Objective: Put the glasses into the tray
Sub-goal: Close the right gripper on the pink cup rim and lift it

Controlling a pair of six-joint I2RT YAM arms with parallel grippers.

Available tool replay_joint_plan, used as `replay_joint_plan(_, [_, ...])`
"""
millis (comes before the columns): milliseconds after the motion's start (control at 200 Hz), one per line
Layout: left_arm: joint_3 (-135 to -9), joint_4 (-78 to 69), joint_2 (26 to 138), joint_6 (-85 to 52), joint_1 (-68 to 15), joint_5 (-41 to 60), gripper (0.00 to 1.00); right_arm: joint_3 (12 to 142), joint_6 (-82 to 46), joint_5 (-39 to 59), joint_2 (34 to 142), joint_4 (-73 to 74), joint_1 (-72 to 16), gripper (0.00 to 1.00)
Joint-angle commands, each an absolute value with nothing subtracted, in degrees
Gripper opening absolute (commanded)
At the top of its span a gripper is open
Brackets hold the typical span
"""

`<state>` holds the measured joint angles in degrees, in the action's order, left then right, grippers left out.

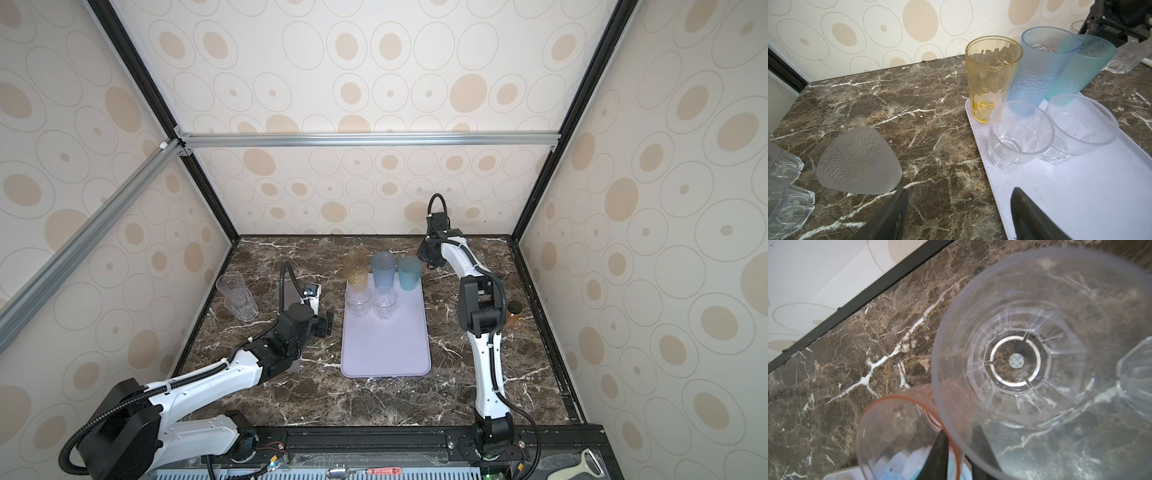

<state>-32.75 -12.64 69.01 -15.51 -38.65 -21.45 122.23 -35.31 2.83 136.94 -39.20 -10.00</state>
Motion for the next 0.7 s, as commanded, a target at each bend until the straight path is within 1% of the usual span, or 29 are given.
replay_joint_plan(0, [-33.0,-12.9,69.6,-16.7,-38.3,-21.1,0.77,123.7,-34.8,1.9,138.1,-41.3,-9.9,0.18])
replay_joint_plan(115, [-33.0,-12.7,69.5,-16.7,-38.3,-21.2,0.77,123.6,-34.2,1.8,137.2,-41.5,-9.9,0.12])
replay_joint_plan(230, [-33.0,-13.0,69.5,-16.7,-38.3,-21.1,0.77,122.8,-33.4,0.8,135.1,-41.5,-9.9,0.08])
replay_joint_plan(405, [-33.5,-13.4,69.6,-16.8,-38.3,-20.8,0.77,121.6,-31.5,-1.0,131.0,-42.4,-10.1,0.07])
replay_joint_plan(695, [-35.6,-14.5,68.9,-16.1,-38.2,-19.5,0.75,117.0,-29.1,-4.0,120.3,-43.0,-10.1,0.05])
